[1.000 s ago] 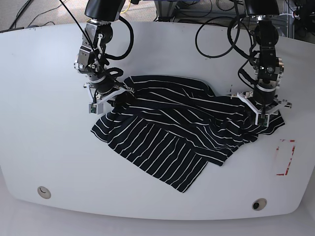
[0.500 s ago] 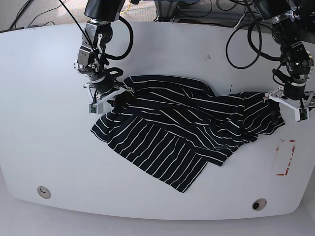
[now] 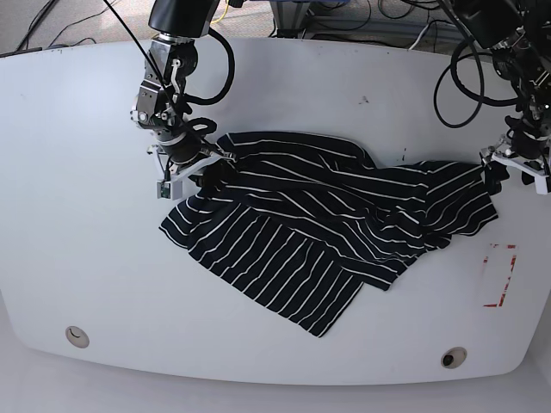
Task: Layout the t-shirt on the table in an organized manner, then fold the t-shirt properly
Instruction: 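Move the left gripper to the shirt's outer corner and grasp it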
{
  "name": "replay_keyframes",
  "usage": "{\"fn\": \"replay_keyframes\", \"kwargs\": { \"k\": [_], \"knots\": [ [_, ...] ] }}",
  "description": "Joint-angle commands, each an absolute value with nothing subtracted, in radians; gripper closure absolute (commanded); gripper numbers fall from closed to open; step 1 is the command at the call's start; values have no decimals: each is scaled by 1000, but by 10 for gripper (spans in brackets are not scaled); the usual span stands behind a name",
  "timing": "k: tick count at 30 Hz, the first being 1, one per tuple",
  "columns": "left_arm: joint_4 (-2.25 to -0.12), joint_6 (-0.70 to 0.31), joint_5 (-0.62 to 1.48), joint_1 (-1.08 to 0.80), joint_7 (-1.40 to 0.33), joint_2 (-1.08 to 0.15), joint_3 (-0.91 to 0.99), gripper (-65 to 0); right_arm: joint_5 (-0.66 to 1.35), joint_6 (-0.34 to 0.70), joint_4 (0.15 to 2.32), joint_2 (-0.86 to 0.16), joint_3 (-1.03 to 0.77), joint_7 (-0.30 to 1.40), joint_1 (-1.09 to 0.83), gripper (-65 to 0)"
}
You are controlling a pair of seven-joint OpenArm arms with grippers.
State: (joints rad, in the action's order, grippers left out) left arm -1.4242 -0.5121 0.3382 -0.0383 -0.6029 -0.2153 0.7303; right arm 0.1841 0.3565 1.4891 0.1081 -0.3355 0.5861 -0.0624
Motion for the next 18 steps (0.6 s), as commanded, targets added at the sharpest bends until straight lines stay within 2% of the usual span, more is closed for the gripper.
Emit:
{"fn": "replay_keyframes", "kwargs": {
  "k": [1, 8, 18],
  "knots": [
    [-1402, -533, 349, -28, -599, -222, 742, -517, 183, 358, 1498, 107, -335, 588, -54, 0],
    [-1360, -582, 357, -28, -601, -222, 742, -517, 183, 358, 1498, 107, -335, 588, -54, 0],
    [-1351, -628, 357, -1, -699, -214, 742, -517, 185, 358, 1498, 107, -335, 588, -53, 0]
  ]
}}
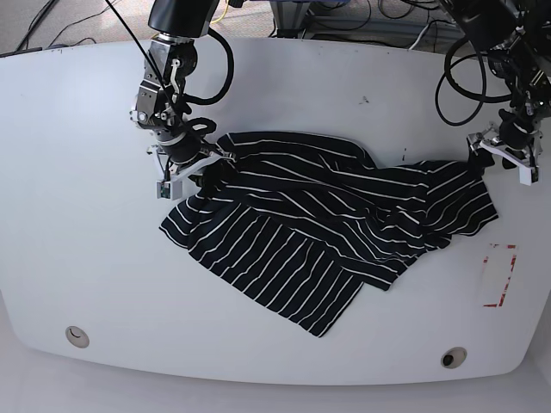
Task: Layout the t-shirt on the table in an organized manner, then fold the t-shirt properly
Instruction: 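Move the left gripper to the shirt's outer corner and grasp it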
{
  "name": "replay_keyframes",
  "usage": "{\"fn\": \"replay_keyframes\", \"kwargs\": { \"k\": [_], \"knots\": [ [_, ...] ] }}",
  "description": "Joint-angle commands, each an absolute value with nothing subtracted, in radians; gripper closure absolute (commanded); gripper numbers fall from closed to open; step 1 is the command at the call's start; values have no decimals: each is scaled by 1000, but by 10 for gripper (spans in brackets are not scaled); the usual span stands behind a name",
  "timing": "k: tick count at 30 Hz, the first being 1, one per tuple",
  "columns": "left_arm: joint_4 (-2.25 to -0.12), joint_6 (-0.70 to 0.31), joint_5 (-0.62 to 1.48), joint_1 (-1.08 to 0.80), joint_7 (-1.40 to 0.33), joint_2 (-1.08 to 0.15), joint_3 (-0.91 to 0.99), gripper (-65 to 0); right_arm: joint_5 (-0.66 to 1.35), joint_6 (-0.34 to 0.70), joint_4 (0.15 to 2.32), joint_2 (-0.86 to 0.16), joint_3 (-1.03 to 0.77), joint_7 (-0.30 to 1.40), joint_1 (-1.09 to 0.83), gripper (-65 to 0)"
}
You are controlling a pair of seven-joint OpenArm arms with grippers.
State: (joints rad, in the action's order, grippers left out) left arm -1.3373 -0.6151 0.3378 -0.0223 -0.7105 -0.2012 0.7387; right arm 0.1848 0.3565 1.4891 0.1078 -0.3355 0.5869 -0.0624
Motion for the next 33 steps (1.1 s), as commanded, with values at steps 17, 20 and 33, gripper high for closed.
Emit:
{"fn": "replay_keyframes", "kwargs": {
  "k": [17, 20, 33],
  "knots": [
    [-1254, -648, 358, 48, -748, -213, 728, -517, 186, 358, 1498, 107, -335, 588, -53, 0],
    [-1256, -679, 358, 48, -748, -213, 704, -492, 186, 358, 1498, 107, -335, 588, -53, 0],
    [-1257, -698, 358, 48, -748, -213, 616, -76, 186, 358, 1498, 107, -335, 588, -53, 0]
  ]
}}
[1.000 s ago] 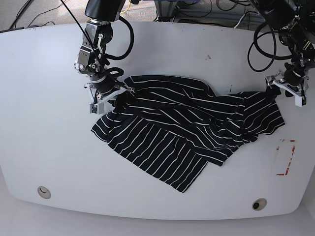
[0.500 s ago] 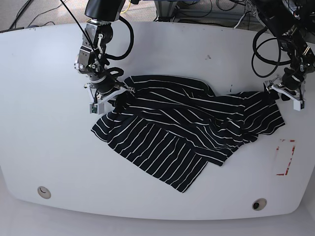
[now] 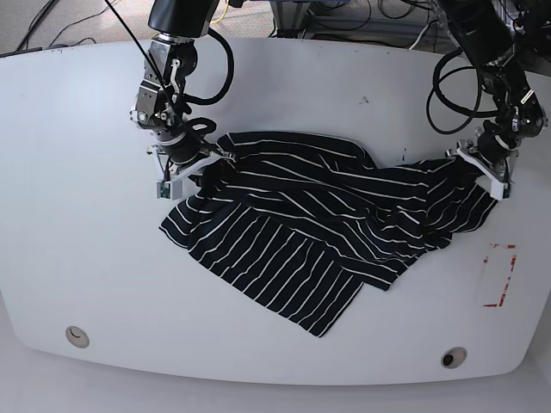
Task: Layout the t-shirt on the table in an organized manner, then fold the t-shirt properly
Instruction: 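Move the left gripper to the shirt's outer corner and grasp it, then lift the shirt with both grippers and pull it toward the robot's front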
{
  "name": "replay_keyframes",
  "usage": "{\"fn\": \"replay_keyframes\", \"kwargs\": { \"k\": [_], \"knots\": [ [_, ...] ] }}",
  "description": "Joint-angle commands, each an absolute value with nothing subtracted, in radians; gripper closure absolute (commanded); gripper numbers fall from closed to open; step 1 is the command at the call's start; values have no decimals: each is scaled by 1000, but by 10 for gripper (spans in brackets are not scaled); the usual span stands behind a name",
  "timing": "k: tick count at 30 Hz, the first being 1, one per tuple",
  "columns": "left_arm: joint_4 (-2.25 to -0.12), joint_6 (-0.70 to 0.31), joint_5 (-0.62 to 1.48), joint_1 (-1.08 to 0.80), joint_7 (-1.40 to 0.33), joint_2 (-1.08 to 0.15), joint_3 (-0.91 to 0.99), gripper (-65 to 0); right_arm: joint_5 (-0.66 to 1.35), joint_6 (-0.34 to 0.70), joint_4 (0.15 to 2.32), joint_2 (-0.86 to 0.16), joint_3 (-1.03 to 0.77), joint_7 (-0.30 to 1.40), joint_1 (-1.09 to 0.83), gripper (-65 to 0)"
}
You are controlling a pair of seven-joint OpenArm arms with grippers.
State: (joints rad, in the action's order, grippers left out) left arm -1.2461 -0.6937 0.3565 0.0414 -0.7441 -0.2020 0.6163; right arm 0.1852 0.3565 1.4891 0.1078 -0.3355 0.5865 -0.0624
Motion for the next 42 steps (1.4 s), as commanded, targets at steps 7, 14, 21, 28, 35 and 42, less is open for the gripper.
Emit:
{"fn": "replay_keyframes", "kwargs": {
  "k": [7, 14, 21, 28, 35, 42],
  "knots": [
    [-1262, -698, 358, 50, -748, -213, 615, 0, 186, 358, 1503, 107, -335, 588, -53, 0],
    [-1328, -698, 358, 48, -748, -216, 615, 0, 186, 358, 1572, 107, -335, 588, -54, 0],
    [-1488, -698, 357, 21, -748, -217, 544, 0, 186, 358, 1661, 107, -335, 590, -56, 0],
    [-1661, -698, 357, 16, -748, -216, 518, 0, 186, 358, 1751, 93, -337, 590, -54, 0],
    [-1808, -698, 357, 41, -748, -216, 489, 0, 186, 358, 1850, 76, -335, 591, -51, 0],
    [-1928, -698, 357, 108, -748, -220, 483, 0, 186, 354, 1937, -8, -340, 627, -4, 0]
  ]
}}
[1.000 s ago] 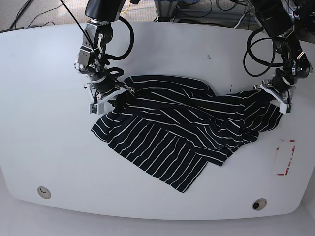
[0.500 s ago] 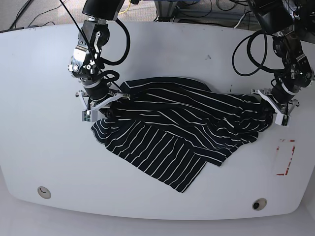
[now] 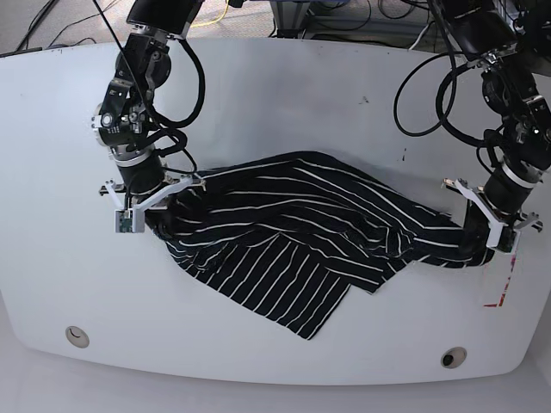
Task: Layout the t-shirt on the table in an organized manner, then fold the t-shirt properly
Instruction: 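Lift the shirt with both grippers and pull it toward the robot's front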
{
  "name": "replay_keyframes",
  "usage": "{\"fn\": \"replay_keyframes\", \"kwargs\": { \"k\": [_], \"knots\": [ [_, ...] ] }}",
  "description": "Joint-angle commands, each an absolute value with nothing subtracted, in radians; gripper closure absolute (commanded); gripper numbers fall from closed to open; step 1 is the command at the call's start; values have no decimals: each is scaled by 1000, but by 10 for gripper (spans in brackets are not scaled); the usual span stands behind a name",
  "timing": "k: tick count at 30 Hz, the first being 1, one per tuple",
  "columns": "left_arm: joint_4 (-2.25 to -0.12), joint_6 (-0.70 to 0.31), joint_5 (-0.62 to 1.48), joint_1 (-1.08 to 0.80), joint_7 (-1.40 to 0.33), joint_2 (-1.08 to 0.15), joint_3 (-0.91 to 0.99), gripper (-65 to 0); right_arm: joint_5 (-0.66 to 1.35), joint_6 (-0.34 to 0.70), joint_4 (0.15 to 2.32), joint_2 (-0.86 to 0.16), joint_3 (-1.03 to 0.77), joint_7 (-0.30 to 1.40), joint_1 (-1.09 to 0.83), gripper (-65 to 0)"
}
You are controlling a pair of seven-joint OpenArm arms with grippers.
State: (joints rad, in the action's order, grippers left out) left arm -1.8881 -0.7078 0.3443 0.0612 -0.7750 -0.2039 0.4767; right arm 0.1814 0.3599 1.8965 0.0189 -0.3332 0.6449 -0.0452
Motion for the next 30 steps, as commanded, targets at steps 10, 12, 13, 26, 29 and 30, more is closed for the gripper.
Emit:
{"fn": "replay_keyframes", "kwargs": {
  "k": [10, 12, 13, 26, 29, 30],
  "knots": [
    [-1940, -698, 352, 328, -812, -222, 481, 0, 186, 358, 1959, -150, -372, 736, 202, 0],
    [-1940, -698, 352, 389, -857, -222, 481, 0, 186, 358, 1943, -177, -372, 745, 245, 0],
    [-1940, -698, 354, 421, -881, -222, 481, 0, 186, 358, 1931, -194, -372, 748, 266, 0],
    [-1942, -698, 354, 750, -1040, -217, 481, 0, 188, 430, 1759, -320, -363, 780, 564, 0],
    [-1940, -693, 354, 809, -1063, -217, 481, 0, 188, 455, 1713, -329, -363, 802, 654, 0],
    [-1940, -684, 357, 825, -1067, -217, 481, 0, 186, 463, 1698, -329, -363, 808, 680, 0]
  ]
}}
